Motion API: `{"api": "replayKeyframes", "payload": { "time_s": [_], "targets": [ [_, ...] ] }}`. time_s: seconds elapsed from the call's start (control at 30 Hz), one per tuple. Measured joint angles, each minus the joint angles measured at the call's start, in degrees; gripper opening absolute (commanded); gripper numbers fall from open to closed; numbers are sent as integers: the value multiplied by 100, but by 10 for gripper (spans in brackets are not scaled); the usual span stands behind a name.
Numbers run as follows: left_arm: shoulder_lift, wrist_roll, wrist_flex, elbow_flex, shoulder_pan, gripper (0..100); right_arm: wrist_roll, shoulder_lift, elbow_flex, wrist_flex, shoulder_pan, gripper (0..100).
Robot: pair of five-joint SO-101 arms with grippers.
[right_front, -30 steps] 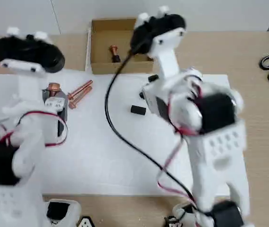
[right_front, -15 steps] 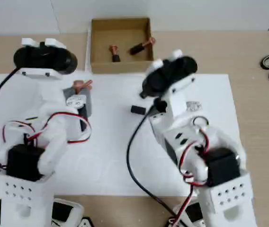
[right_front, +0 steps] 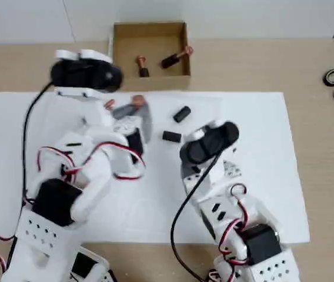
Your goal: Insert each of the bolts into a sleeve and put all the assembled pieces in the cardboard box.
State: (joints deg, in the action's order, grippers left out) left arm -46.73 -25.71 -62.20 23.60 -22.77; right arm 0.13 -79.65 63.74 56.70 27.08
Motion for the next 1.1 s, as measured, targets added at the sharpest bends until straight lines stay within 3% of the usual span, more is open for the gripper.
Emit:
{"api": "replayKeyframes", "payload": {
  "time_s": [0.37, 0.67, 0.93, 1.1],
  "targets": [
    [0, 0, 343, 624, -668, 6, -35, -1495, 1020, -607, 343, 4],
    [0, 0, 1600, 686, -369, 6, -35, -1767, 1152, -659, 369, 4],
    [-35, 0, 2620, 1556, -360, 6, -62, -1793, 1204, -659, 378, 4],
    [-281, 123, 3262, 1714, -308, 6, -440, -1811, 1284, -659, 369, 4]
  ]
}}
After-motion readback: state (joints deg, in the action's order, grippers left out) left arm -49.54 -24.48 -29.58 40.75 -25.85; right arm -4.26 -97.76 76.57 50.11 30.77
